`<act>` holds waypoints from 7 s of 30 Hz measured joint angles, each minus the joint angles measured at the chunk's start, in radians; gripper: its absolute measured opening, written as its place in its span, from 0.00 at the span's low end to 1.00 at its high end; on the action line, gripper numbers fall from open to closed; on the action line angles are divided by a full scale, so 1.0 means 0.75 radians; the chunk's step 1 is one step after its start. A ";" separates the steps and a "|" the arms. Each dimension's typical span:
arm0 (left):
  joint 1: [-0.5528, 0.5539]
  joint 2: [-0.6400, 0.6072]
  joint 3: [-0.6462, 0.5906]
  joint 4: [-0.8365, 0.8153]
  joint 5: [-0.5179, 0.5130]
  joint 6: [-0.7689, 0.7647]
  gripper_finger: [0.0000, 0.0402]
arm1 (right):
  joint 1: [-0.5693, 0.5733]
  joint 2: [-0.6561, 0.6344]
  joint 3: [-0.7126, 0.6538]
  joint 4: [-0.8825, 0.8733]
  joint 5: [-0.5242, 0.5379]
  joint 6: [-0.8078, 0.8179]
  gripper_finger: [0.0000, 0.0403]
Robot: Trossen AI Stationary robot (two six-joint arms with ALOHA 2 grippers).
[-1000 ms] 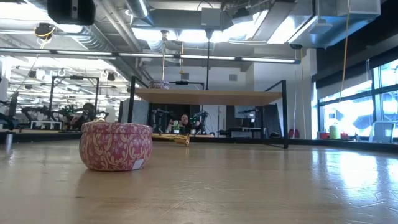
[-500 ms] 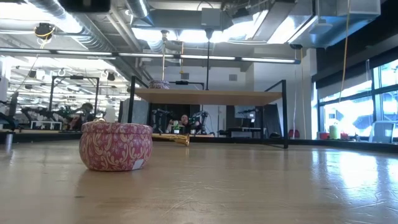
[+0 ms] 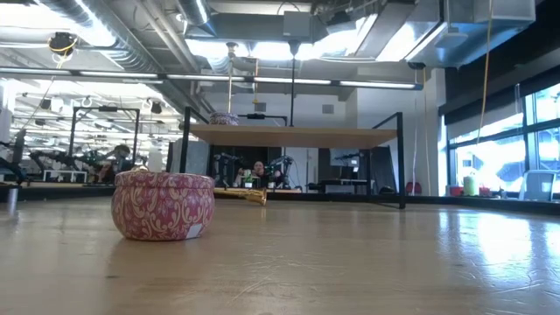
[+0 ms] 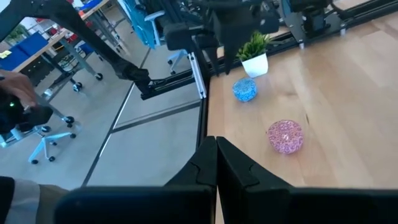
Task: Pick & Place candle stick holders
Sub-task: Put the pink scented candle on the shelf
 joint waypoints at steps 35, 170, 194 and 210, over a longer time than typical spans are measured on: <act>-0.022 0.022 -0.217 0.091 -0.284 -0.302 0.69 | 0.013 0.000 0.000 0.045 0.042 0.004 0.00; 1.100 0.402 0.748 -0.156 -0.470 0.133 0.74 | -0.006 0.000 0.000 0.042 0.077 0.097 0.00; 1.060 0.498 0.797 -0.314 -0.315 1.672 0.74 | -0.032 0.001 0.001 0.034 0.262 0.160 0.00; 1.078 0.709 1.084 -0.406 -0.445 1.753 0.74 | -0.066 0.065 0.001 0.114 0.415 0.213 0.00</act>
